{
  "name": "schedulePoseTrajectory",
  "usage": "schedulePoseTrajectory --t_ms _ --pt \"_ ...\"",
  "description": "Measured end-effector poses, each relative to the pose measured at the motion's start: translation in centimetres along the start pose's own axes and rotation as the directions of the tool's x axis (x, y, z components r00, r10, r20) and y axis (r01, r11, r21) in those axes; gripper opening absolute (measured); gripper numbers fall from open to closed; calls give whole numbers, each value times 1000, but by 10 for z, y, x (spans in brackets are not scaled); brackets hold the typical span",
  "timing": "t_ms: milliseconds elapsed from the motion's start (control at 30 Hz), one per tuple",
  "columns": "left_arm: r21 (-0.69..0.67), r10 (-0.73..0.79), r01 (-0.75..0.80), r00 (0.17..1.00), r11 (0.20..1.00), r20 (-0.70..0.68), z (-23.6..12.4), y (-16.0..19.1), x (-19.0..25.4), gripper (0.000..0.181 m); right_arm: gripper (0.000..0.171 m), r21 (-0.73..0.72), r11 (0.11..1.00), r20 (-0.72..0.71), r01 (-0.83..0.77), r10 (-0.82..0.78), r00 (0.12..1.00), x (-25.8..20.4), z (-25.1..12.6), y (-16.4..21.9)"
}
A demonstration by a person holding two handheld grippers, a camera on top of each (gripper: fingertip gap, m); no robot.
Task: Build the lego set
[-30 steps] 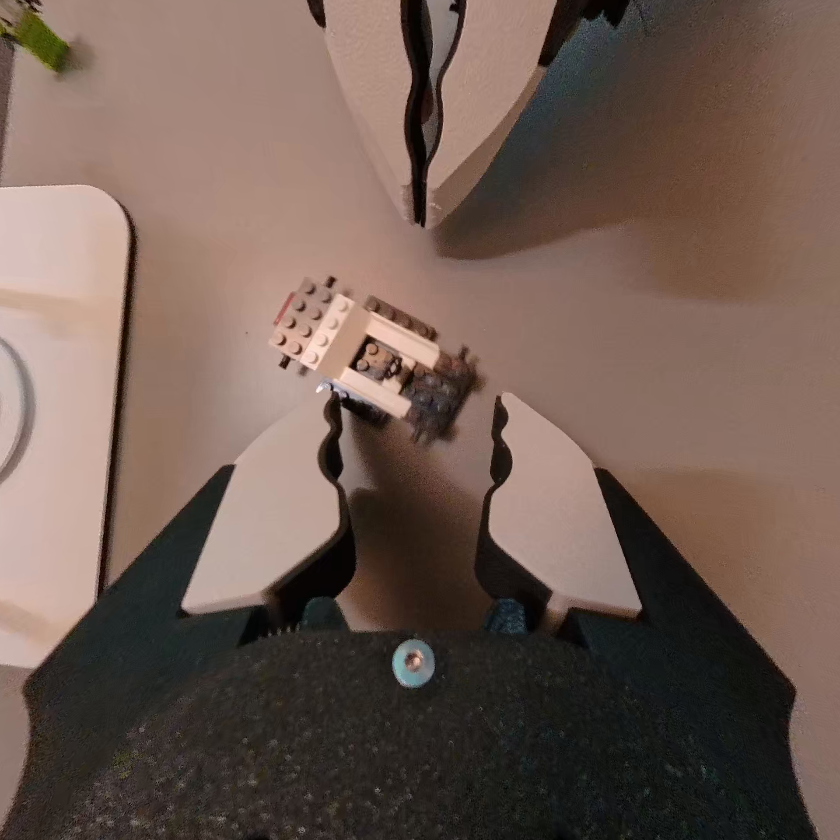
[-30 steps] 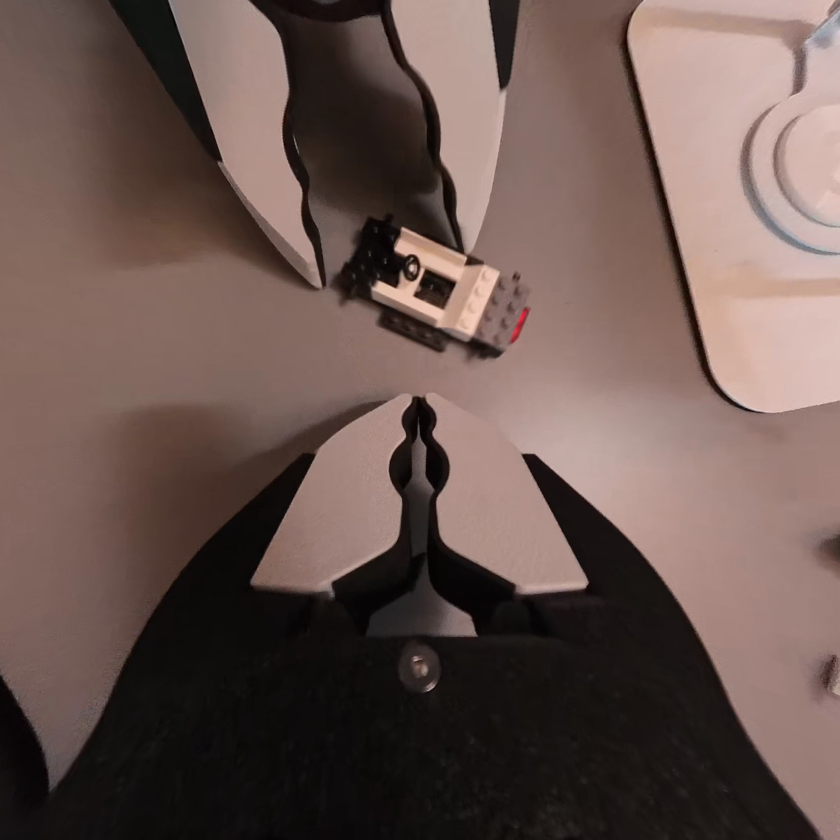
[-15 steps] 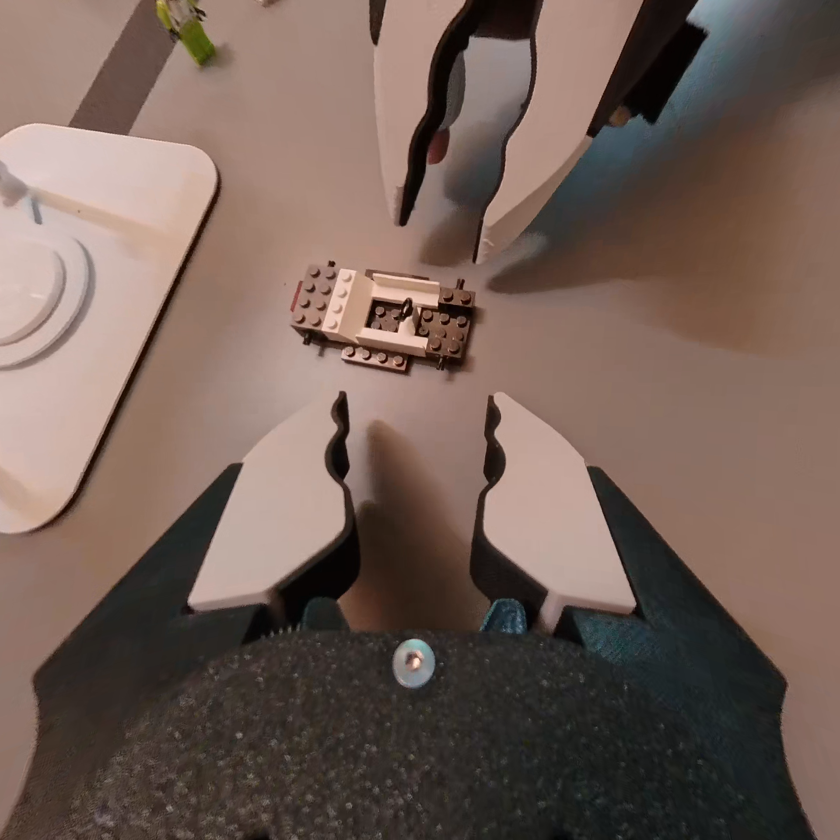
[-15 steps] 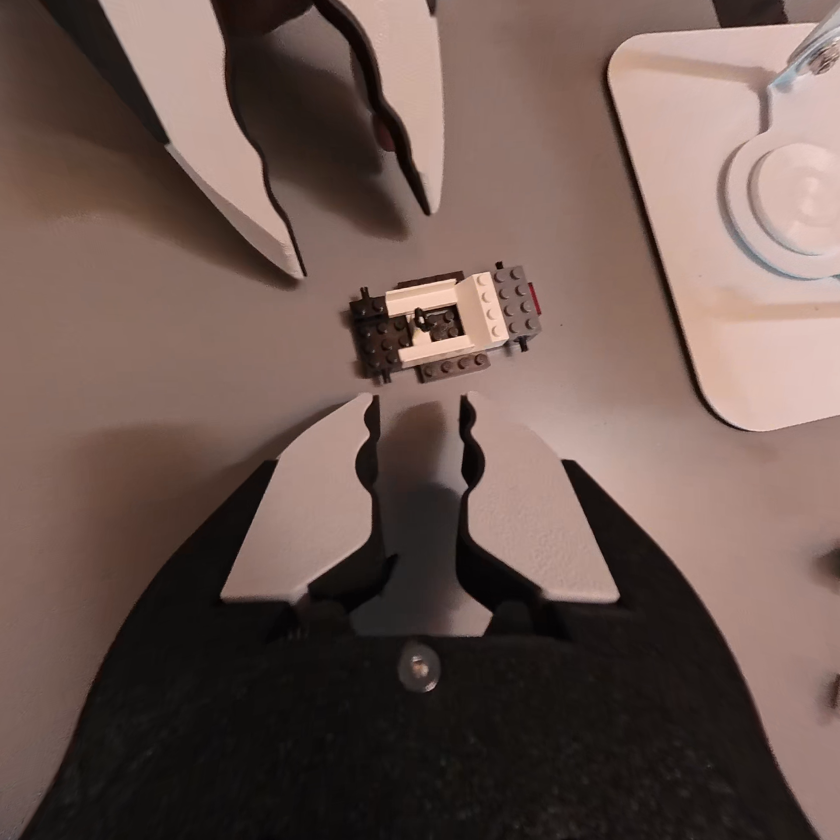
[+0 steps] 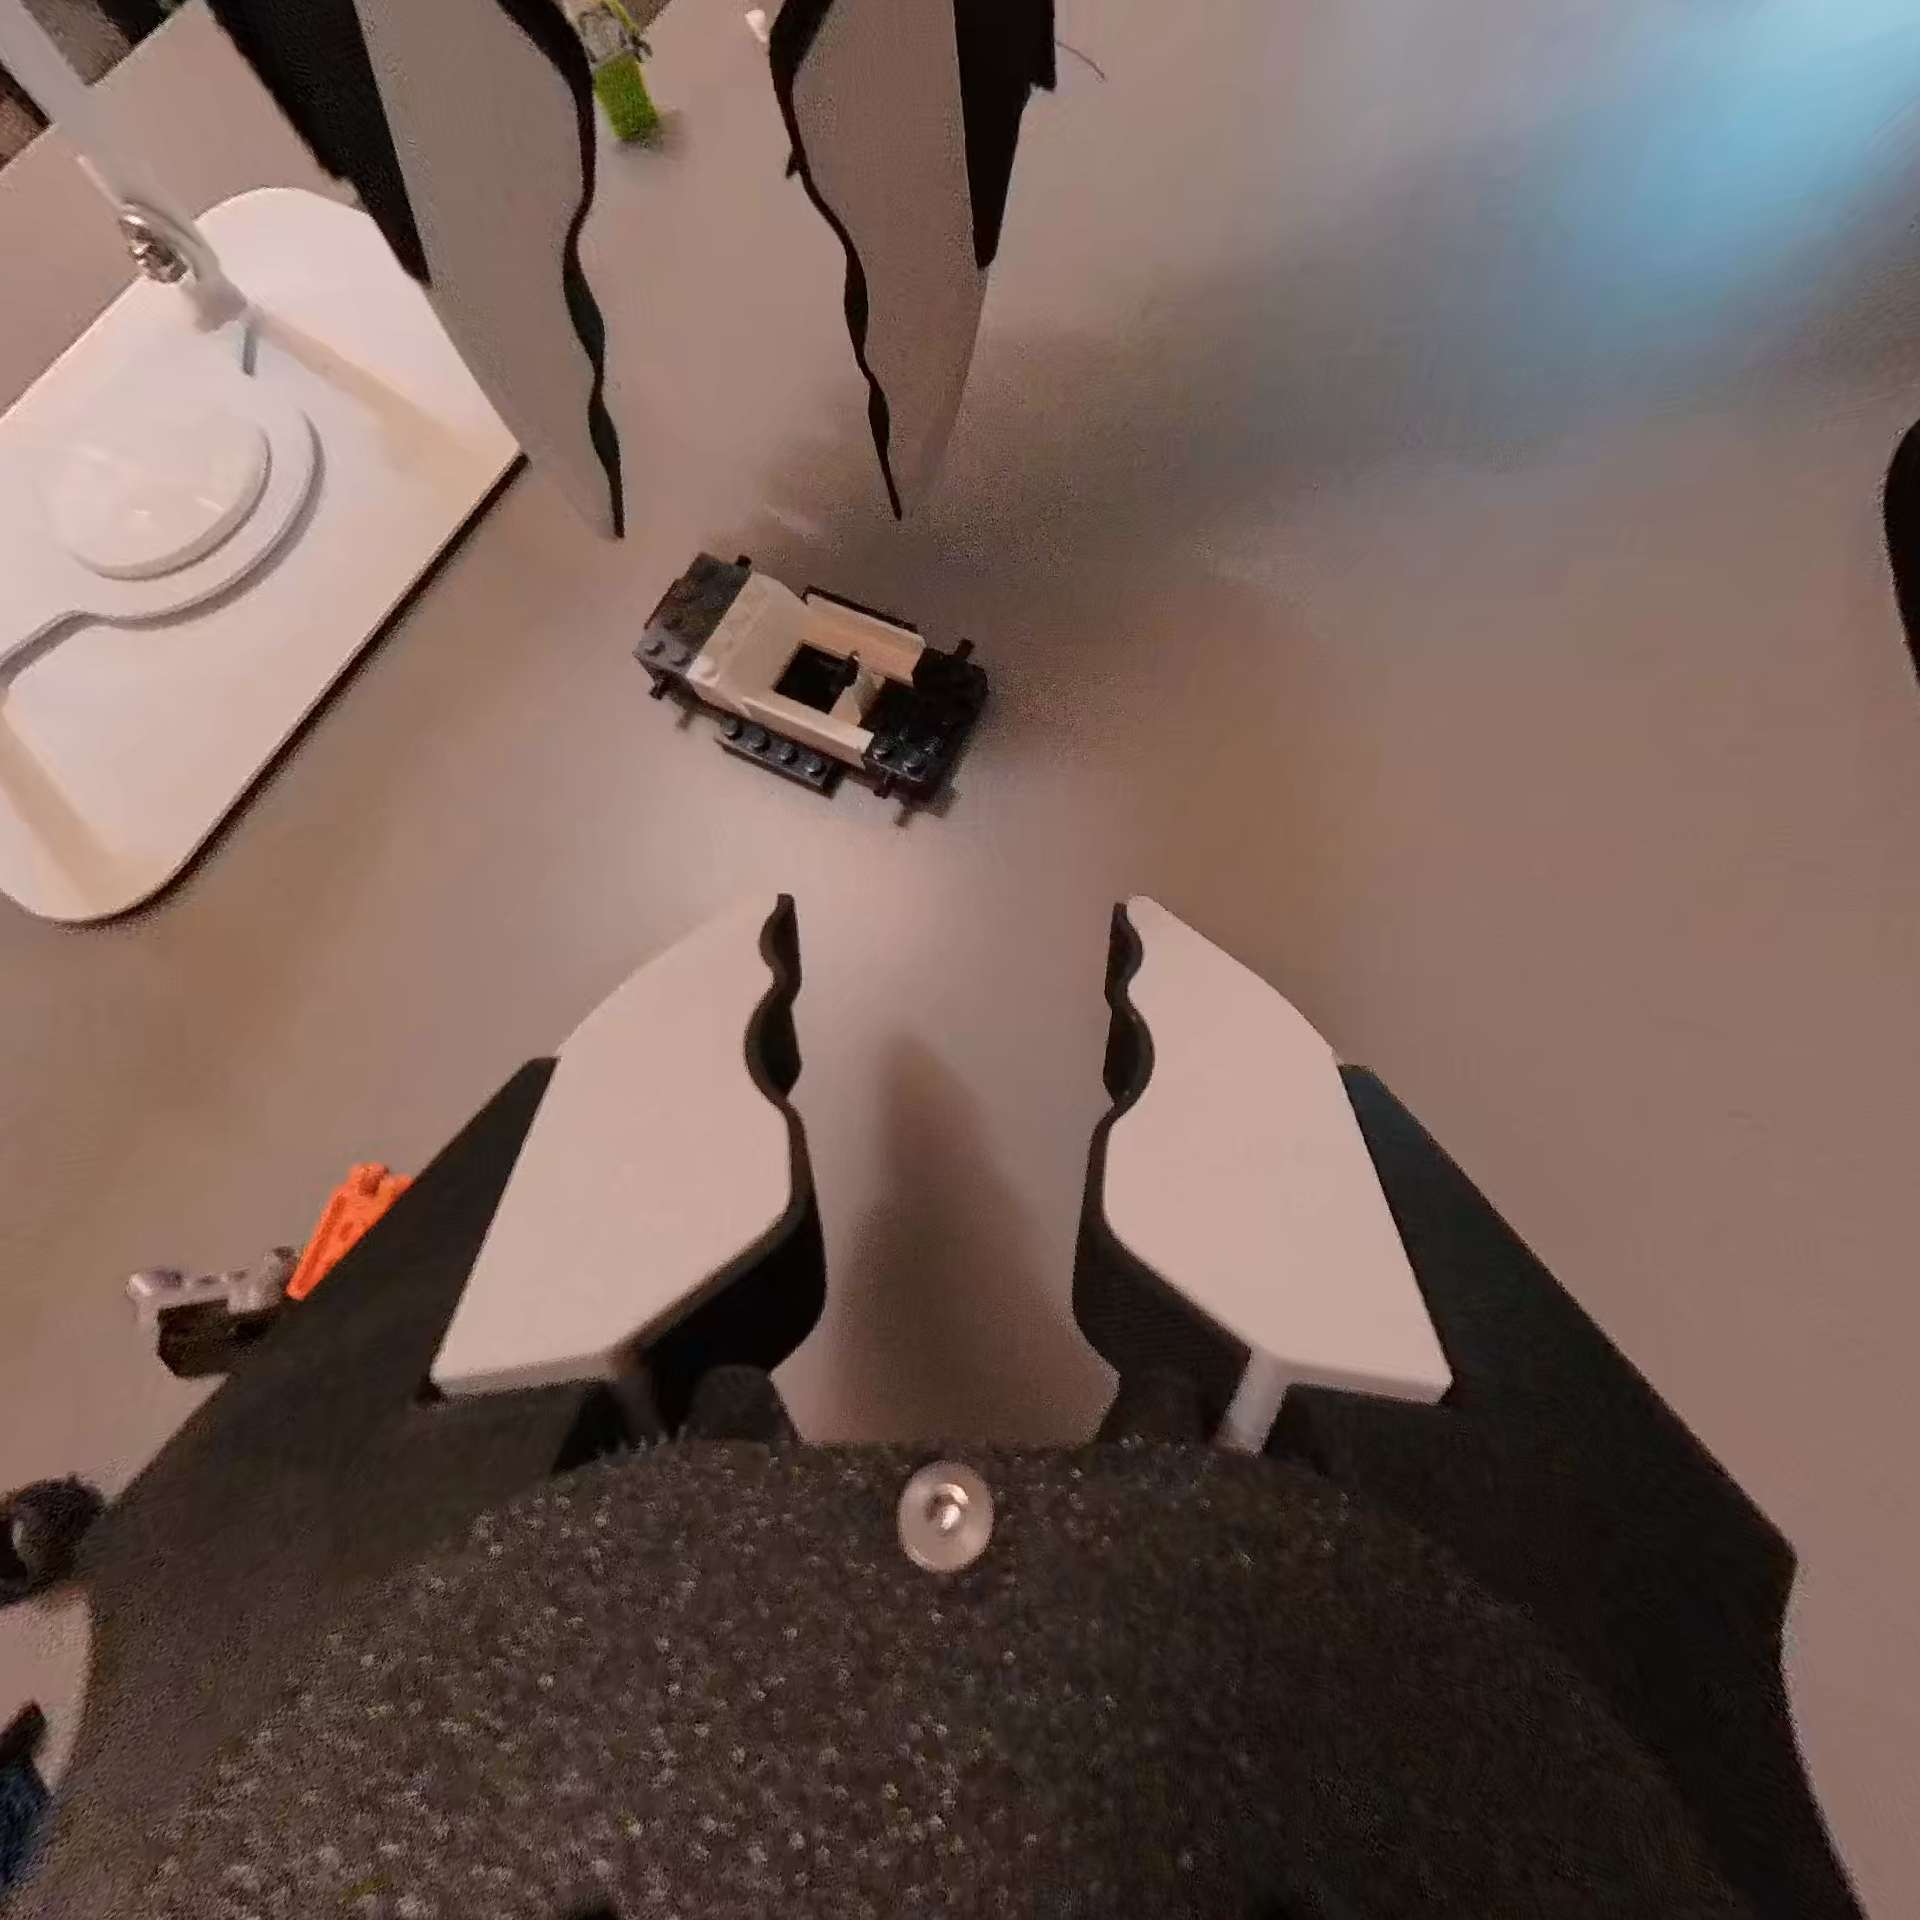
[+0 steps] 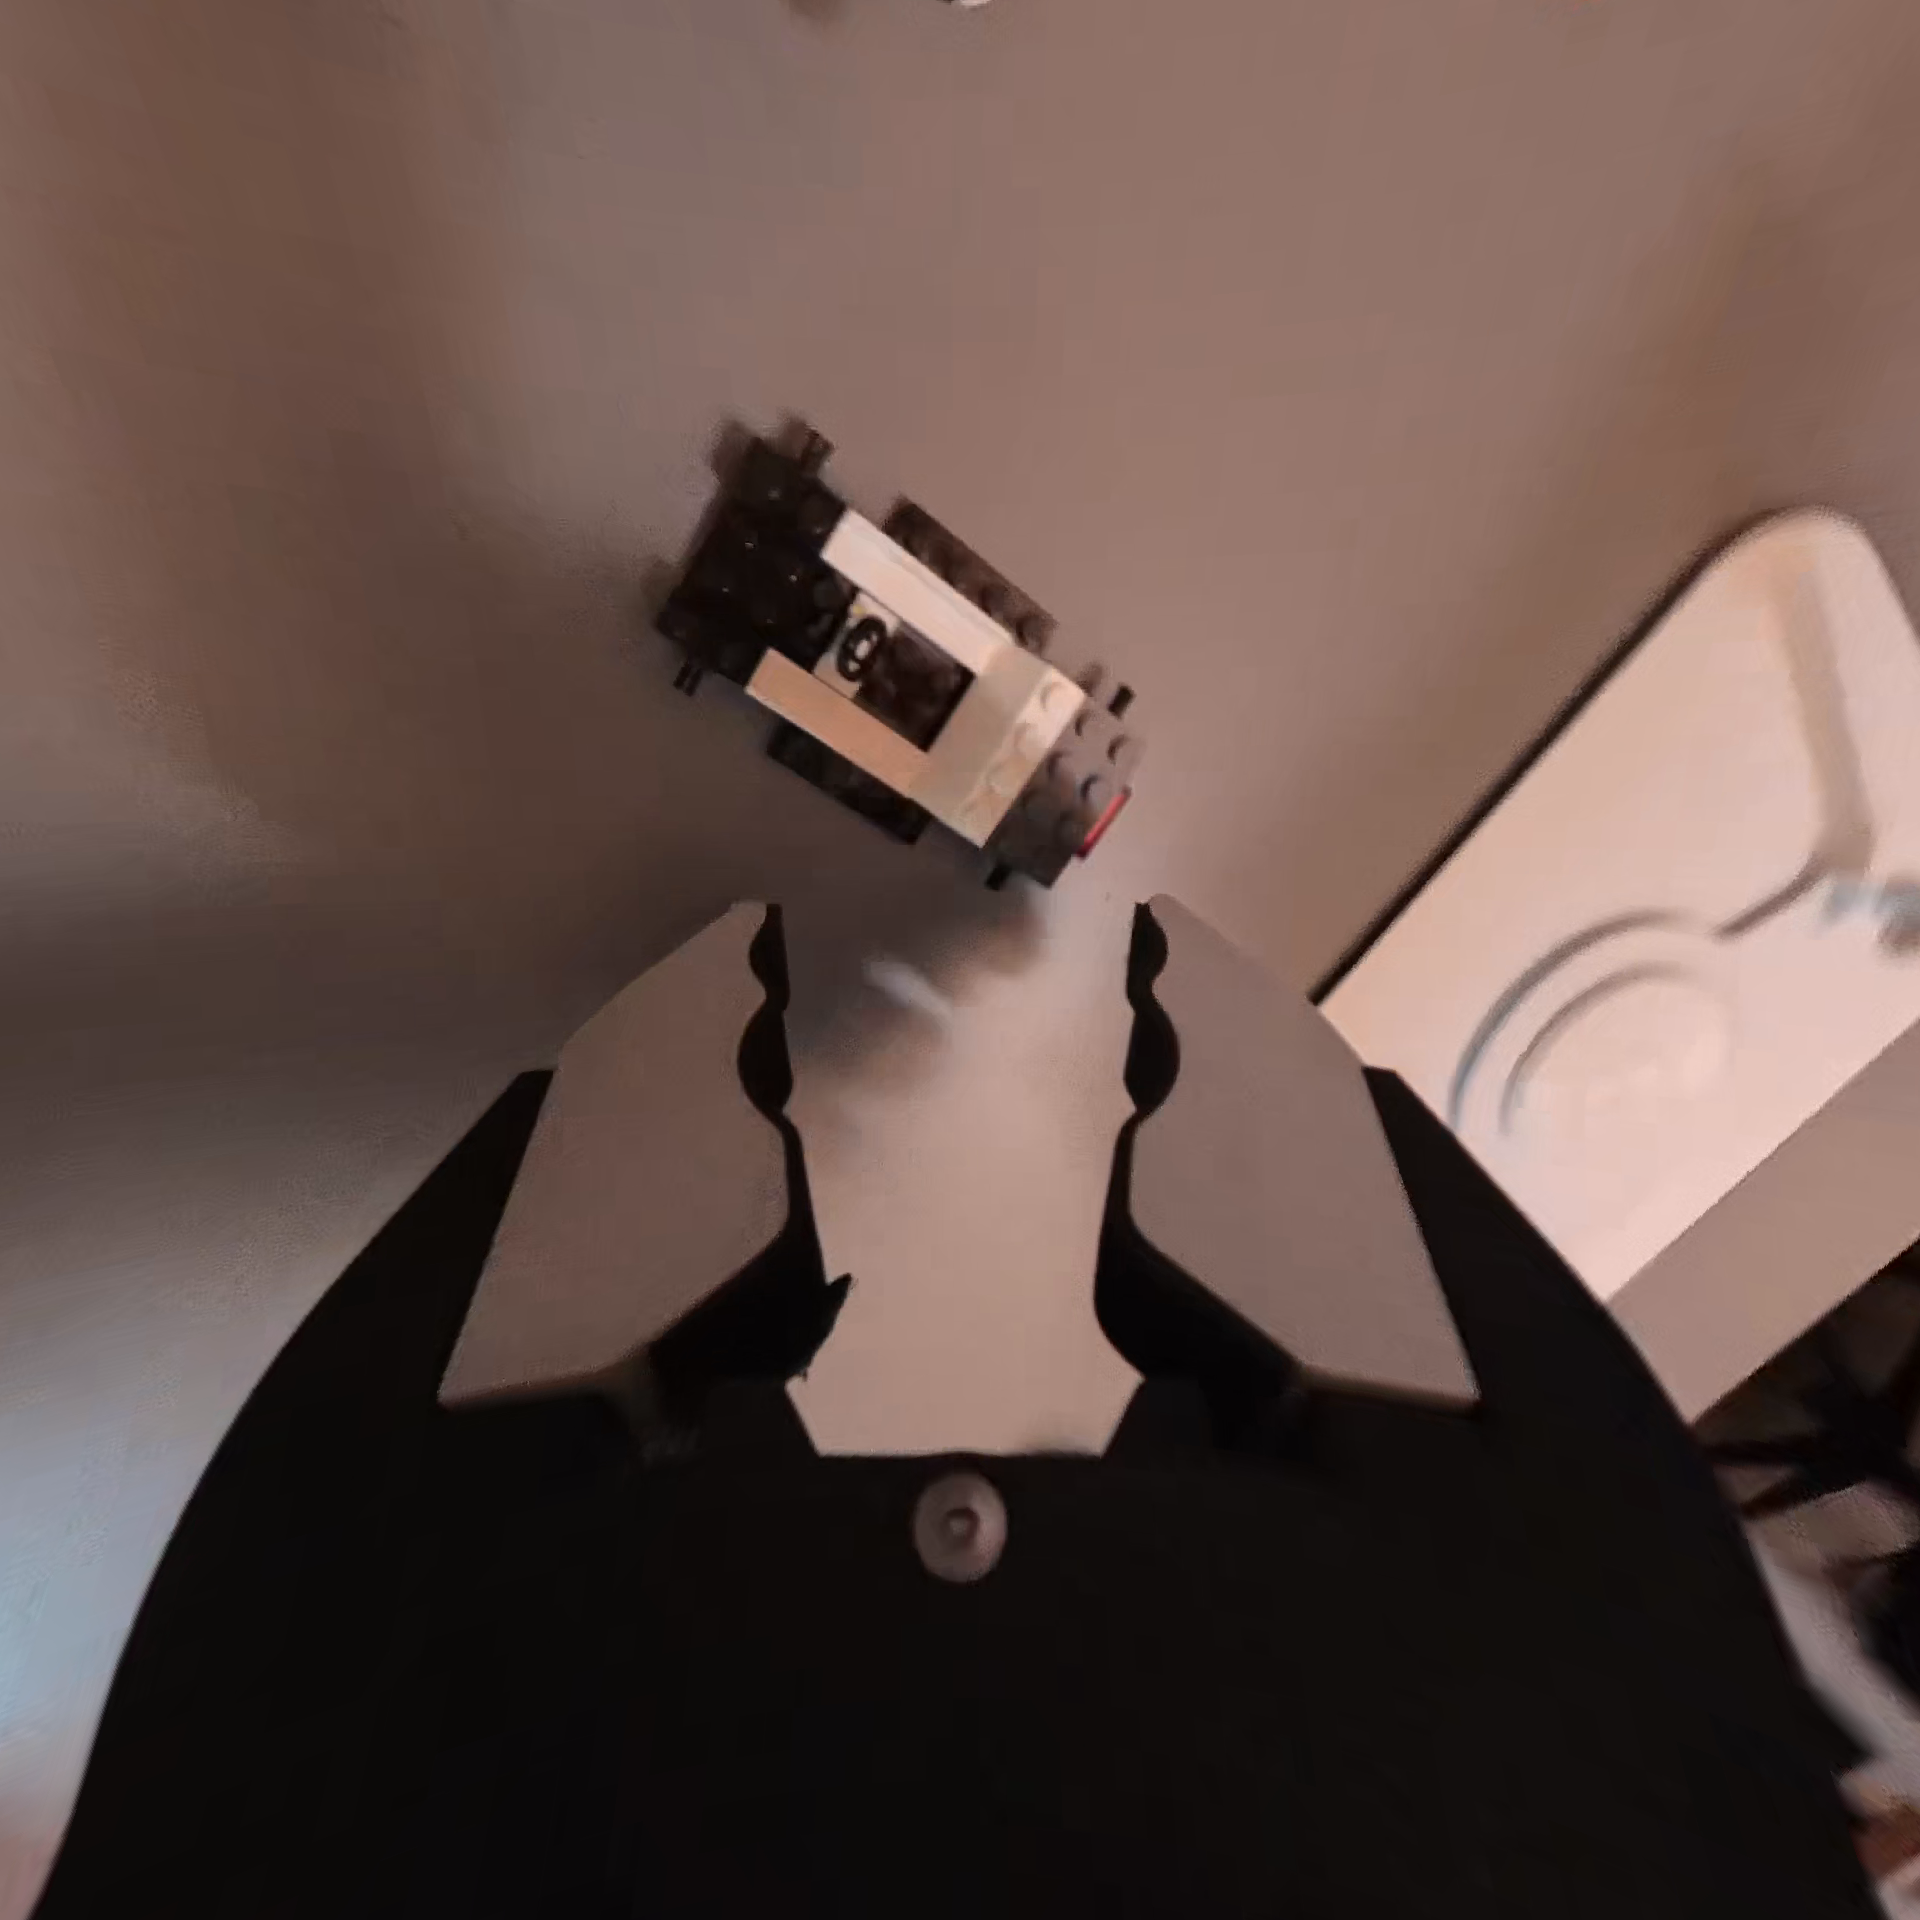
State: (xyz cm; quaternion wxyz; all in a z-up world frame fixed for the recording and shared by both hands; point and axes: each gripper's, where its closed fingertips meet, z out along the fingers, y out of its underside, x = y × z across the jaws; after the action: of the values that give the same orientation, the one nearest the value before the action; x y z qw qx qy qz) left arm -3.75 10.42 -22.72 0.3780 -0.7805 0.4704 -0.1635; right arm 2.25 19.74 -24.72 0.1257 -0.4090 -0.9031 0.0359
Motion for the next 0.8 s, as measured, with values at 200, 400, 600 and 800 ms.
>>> schedulePoseTrajectory --t_ms 200,400,600,800 --pt "46 -94 92 994 995 57 -14 9 -1 54 62 -28 950 107 310 -305 946 10 10 -15" --pt "86 -156 149 985 985 72 -24 17 -10 52 60 -53 883 207 467 -448 870 11 20 -21" --pt "116 -175 167 982 979 66 -29 17 -15 50 48 -50 890 304 454 -419 855 3 23 -22" --pt "135 -176 167 983 977 61 -32 14 -15 49 40 -55 958 310 280 -250 917 1 20 -22"
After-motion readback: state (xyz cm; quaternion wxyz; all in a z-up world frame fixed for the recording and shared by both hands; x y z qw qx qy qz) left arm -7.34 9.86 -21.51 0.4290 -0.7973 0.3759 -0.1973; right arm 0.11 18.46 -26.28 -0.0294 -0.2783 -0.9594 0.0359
